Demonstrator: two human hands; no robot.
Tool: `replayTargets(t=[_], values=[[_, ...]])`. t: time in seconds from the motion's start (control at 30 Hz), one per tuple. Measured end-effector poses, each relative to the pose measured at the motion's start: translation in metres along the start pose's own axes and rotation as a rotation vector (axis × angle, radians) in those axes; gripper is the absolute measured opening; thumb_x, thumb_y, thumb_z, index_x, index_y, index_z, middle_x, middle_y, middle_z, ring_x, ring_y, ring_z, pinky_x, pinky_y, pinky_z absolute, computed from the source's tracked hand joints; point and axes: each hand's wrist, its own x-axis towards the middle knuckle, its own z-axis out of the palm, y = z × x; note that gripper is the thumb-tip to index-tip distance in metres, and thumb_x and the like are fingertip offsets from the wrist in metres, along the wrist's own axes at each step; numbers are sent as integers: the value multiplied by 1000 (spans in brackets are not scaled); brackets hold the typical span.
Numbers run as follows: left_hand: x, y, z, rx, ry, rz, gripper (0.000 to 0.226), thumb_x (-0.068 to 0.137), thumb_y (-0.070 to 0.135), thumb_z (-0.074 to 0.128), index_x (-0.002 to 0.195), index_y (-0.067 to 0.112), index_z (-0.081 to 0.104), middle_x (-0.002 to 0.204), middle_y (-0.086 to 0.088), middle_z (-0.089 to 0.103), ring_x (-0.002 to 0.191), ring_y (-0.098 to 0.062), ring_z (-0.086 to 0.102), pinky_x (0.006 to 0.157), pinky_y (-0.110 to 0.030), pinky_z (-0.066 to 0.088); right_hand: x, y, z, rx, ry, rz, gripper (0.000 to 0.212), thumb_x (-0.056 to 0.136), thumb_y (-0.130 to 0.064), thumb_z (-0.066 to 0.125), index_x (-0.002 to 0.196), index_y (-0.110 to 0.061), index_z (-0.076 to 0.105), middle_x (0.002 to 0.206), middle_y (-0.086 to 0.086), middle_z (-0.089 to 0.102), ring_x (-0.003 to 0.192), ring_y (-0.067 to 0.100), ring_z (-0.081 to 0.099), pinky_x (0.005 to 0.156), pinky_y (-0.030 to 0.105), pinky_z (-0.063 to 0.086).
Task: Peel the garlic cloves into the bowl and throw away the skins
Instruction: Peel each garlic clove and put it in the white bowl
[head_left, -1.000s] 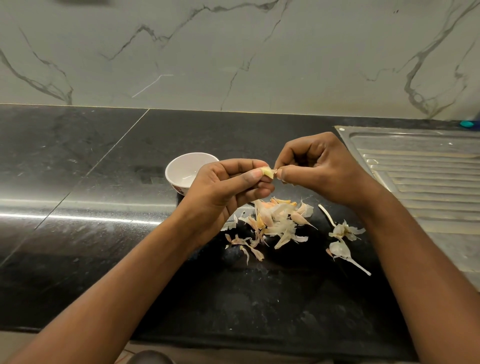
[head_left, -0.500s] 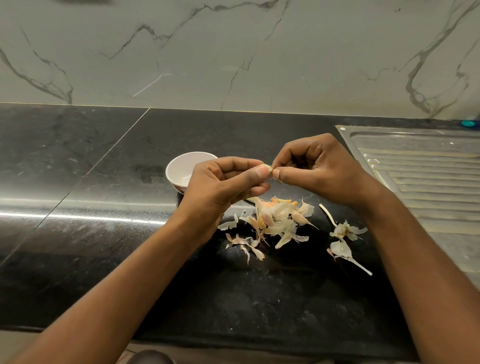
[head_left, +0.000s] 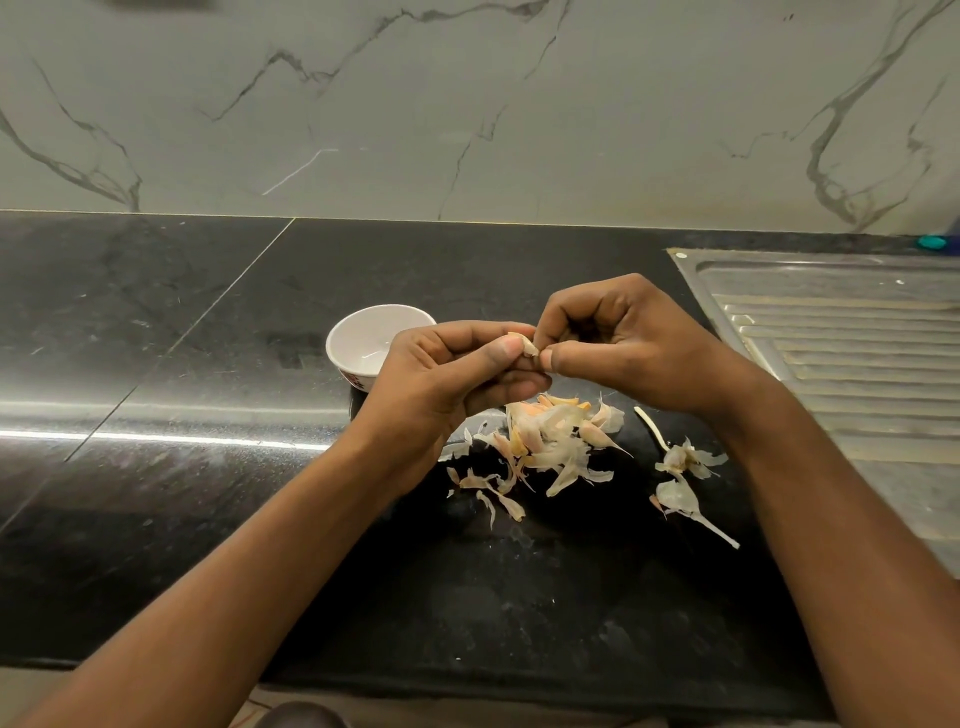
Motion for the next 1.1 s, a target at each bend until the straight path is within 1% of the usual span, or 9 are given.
replayTargets(t=[0.17, 0.37, 0.47, 0.6, 0.73, 0.93, 1.0, 1.07, 1.1], values=[[-1, 1, 0, -29, 5, 0, 27, 102, 3, 59, 124, -7, 69, 111, -29, 75, 102, -41, 77, 86, -33, 65, 0, -1, -1, 18, 1, -21, 8, 94, -1, 70, 88, -4, 75, 74, 14, 65, 65, 39, 52, 59, 33, 43], [-1, 0, 0, 18, 41, 69, 24, 103, 7, 60, 121, -3, 71, 104, -26, 78, 97, -38, 78, 77, -29, 66, -2, -2, -2, 37, -6, -25, 8, 91, 0, 70, 85, -3, 74, 71, 8, 63, 61, 18, 51, 58, 23, 42], [-1, -1, 1, 54, 52, 113, 23, 103, 7, 61, 120, -3, 71, 102, -25, 78, 95, -38, 79, 76, -29, 65, -3, -3, -2, 43, -7, -19, 8, 90, -1, 69, 83, -3, 73, 69, 9, 62, 60, 14, 49, 57, 21, 41], [0, 0, -1, 63, 101, 148, 24, 100, 10, 64, 117, -4, 72, 98, -24, 78, 88, -35, 79, 72, -27, 65, -3, -3, -4, 60, -14, -3, 10, 88, 2, 67, 79, 0, 70, 67, 15, 58, 58, 16, 46, 56, 21, 39], [0, 1, -4, 61, 155, 178, 23, 97, 12, 68, 110, -6, 74, 88, -22, 76, 75, -29, 76, 67, -26, 63, -4, 1, -6, 36, 33, 21, 11, 86, -1, 67, 76, -3, 70, 64, 6, 57, 58, 10, 46, 56, 18, 38], [4, -5, -5, 156, 168, 197, 19, 98, 11, 71, 106, -4, 77, 83, -17, 72, 68, -22, 66, 59, -26, 57, -3, 1, -5, 37, 59, 70, 18, 83, -6, 58, 67, -10, 65, 61, 6, 54, 60, 15, 45, 57, 22, 37], [5, -5, -6, 144, 169, 191, 19, 97, 12, 71, 106, -4, 77, 87, -18, 73, 70, -23, 68, 62, -26, 58, -3, 2, -5, 69, 64, 68, 27, 92, -11, 60, 65, -11, 66, 61, 5, 57, 60, 19, 49, 59, 24, 40], [4, -5, -7, 131, 157, 181, 20, 97, 11, 71, 108, -5, 77, 91, -20, 75, 75, -25, 71, 67, -28, 61, -3, 3, -3, 38, 74, 55, 38, 103, -22, 67, 67, -10, 69, 61, 11, 58, 57, 31, 50, 58, 31, 41], [4, -5, -7, 130, 149, 175, 20, 97, 11, 71, 109, -5, 76, 93, -21, 76, 77, -26, 72, 69, -29, 62, -3, 4, -1, 8, 78, 48, 38, 104, -25, 71, 69, -10, 70, 61, 13, 58, 56, 33, 49, 56, 32, 41]])
